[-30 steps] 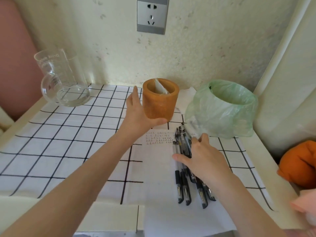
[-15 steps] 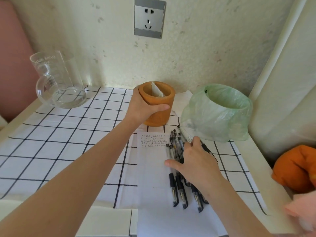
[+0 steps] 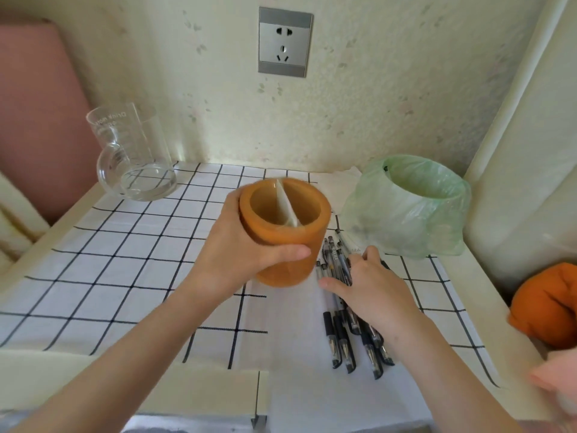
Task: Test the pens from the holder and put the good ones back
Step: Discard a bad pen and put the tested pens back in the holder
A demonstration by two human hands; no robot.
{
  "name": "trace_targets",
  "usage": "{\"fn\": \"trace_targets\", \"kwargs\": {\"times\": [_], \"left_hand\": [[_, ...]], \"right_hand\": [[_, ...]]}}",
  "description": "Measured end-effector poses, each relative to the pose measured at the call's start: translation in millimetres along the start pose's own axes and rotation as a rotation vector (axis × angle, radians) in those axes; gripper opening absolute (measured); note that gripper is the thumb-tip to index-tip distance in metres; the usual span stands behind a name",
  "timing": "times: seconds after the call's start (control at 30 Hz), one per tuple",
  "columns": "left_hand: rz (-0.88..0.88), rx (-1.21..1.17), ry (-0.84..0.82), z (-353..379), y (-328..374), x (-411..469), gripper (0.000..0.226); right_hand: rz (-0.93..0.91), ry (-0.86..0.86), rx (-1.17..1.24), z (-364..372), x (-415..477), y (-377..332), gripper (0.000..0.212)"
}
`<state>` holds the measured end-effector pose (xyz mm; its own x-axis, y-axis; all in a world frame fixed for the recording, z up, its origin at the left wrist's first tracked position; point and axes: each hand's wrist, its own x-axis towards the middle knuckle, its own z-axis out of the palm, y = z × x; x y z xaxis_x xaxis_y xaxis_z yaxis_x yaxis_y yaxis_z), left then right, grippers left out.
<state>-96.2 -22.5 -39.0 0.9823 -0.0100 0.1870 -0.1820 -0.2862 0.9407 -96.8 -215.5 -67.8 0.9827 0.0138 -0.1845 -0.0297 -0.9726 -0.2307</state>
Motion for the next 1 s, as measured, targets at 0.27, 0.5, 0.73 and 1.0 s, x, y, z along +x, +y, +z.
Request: {"fn": "trace_targets", "kwargs": {"times": [0.27, 0.5, 0.73, 1.0], "left_hand": [[-0.051, -0.015, -0.037, 0.4, -23.8, -37.3, 0.1], [-0.041, -0.044, -0.043, 0.6, -25.6, -32.0, 0.093], [-0.094, -0.054, -0.068, -0.7, -29.8, -26.0, 0.133], [-0.11, -0.053, -0.096, -0.7, -30.1, -24.7, 0.13]], "right_hand": [[0.016, 0.075, 0.012, 0.9, -0.4, 0.9, 0.066], [-0.048, 0.205, 0.066, -6.5, -4.8, -5.6, 0.027], [-0.055, 0.167, 0.045, -5.3, -16.6, -11.9, 0.04], [0.125, 0.046, -0.107, -3.9, -18.0, 10.7, 0.113]]}}
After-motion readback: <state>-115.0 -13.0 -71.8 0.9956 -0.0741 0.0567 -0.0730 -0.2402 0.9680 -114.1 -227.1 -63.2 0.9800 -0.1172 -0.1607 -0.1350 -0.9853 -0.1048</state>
